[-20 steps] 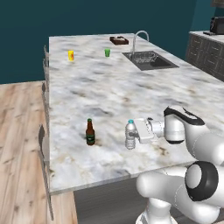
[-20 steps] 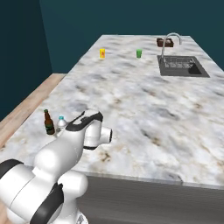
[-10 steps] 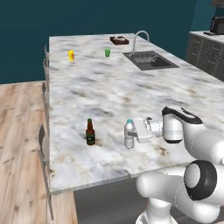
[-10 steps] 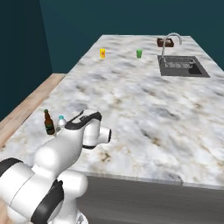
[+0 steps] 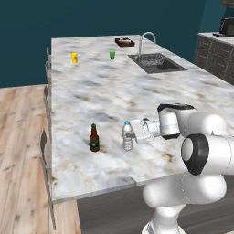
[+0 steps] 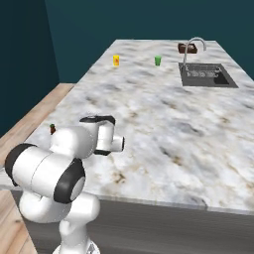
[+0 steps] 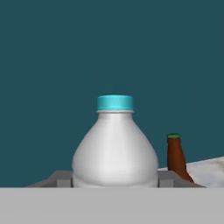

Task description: Place the drinks on the dining counter in a tight cluster.

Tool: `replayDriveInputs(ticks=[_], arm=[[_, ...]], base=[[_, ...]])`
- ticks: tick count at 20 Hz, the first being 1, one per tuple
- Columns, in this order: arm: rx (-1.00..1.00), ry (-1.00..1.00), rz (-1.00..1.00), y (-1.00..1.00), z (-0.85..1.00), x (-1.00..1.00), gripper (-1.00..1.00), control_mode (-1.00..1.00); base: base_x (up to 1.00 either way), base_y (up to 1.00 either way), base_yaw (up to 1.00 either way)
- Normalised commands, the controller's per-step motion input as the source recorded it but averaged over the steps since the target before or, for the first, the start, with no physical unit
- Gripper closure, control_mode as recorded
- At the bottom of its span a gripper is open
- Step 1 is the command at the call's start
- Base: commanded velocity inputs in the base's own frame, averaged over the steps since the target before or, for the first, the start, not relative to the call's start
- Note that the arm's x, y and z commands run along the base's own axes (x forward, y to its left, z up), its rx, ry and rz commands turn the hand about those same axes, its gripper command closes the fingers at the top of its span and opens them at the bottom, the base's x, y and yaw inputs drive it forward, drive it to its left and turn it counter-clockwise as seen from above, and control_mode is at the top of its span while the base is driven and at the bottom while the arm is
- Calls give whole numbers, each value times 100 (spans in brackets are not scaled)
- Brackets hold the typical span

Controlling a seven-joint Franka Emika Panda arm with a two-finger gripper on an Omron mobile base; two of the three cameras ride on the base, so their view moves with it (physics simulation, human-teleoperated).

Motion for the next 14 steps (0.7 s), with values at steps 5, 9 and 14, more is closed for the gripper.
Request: replayDriveInputs(ticks=[5, 9, 14], arm=[[0, -11, 17, 13, -11, 34, 100, -100], [0, -12, 11, 22, -15, 30, 100, -100], [1, -4, 6, 17, -14, 28, 100, -100]], base=[[0, 0, 0], [0, 0, 0], [0, 0, 0]])
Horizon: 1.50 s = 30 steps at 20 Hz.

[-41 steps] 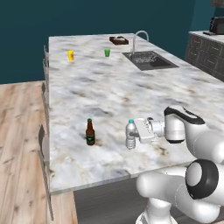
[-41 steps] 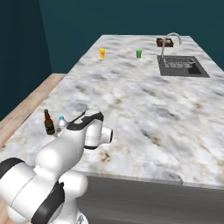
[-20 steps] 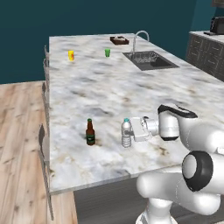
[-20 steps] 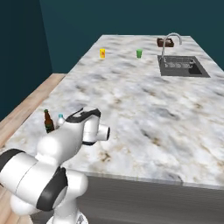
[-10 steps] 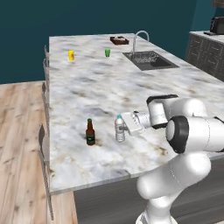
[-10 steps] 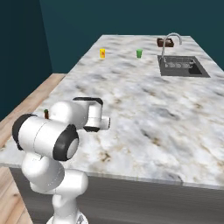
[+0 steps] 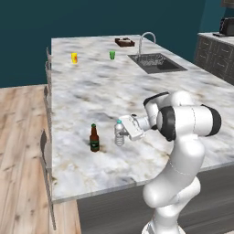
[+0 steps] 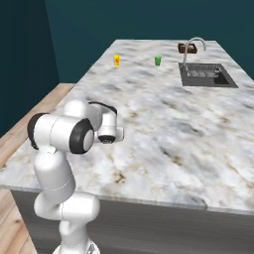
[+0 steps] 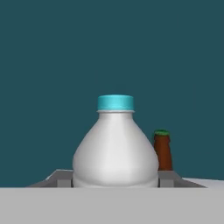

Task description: Place the drinks on the dining counter in a tight cluster.

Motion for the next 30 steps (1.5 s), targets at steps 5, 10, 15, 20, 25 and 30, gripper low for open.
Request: replayDriveInputs(ticks=[5, 10, 15, 20, 25, 30], arm=[[3, 0, 3, 20, -13, 24, 100, -100], [5, 0, 0, 23, -17, 12, 100, -100], [0, 0, 0, 19, -23, 12, 100, -100], [0, 0, 0, 1, -15, 23, 100, -100], [-3, 0, 0, 0, -14, 8, 100, -100], [-7, -1, 1, 1, -21, 0, 100, -100]], base=[[0, 0, 0], [0, 0, 0], [0, 0, 0], [0, 0, 0], [0, 0, 0], [0, 0, 0]])
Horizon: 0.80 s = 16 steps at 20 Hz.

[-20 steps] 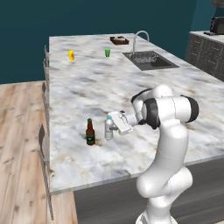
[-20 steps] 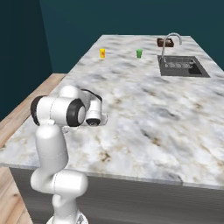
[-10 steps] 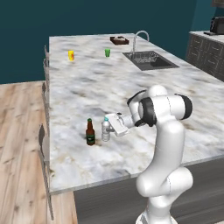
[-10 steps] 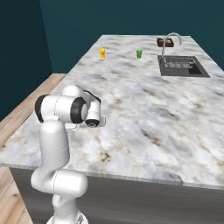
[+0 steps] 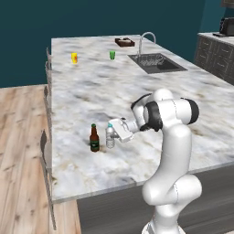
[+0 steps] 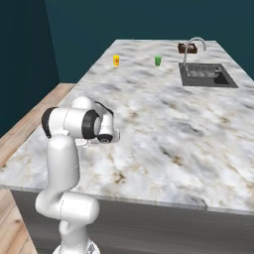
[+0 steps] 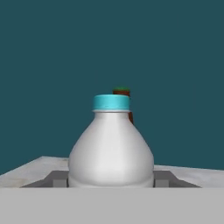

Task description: Place the drinks on the dining counter in a tight cluster.

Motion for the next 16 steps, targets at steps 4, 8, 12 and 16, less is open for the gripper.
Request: replayDriveInputs(ticks=[4, 8, 12, 16], arm=[[-5, -3, 0, 2, -19, 0, 100, -100], [0, -1, 0, -4, -18, -4, -100, -100], [0, -1, 0, -11, -9, 0, -100, -100], [0, -2, 2, -14, -3, 0, -100, -100]], base=[[0, 0, 0], [0, 0, 0], [0, 0, 0], [0, 0, 0]])
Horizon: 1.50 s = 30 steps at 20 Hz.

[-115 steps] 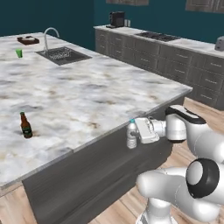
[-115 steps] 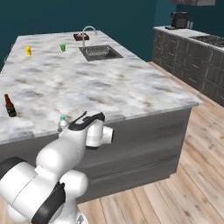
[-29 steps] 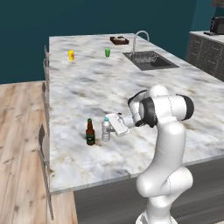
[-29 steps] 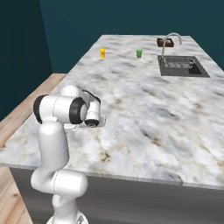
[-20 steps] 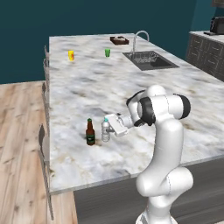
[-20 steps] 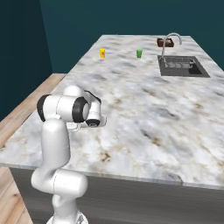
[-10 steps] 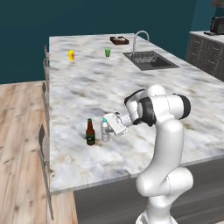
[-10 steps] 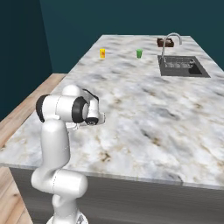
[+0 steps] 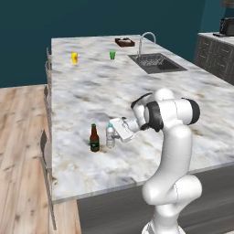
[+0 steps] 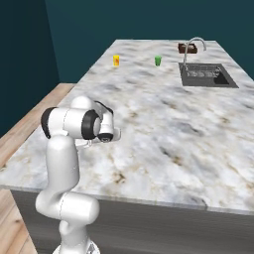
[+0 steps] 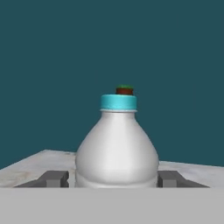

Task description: Place the drinks on the dining counter in a tight cluster.

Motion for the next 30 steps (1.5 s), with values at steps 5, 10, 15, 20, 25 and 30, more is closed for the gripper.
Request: replayDriveInputs(ticks=[5, 10, 15, 20, 25, 30], arm=[[0, -3, 1, -3, 0, 0, -100, -100], [0, 0, 0, -23, 1, -1, -100, -100], [0, 0, -2, -25, 0, -7, -100, -100], [0, 2, -18, -18, 13, -35, -100, -100], [0, 4, -18, -20, 23, -39, -100, -100], [-4, 6, -6, -12, 35, -45, -100, -100]], base=[[0, 0, 0], [0, 0, 0], [0, 0, 0], [0, 0, 0], [0, 0, 0], [0, 0, 0]])
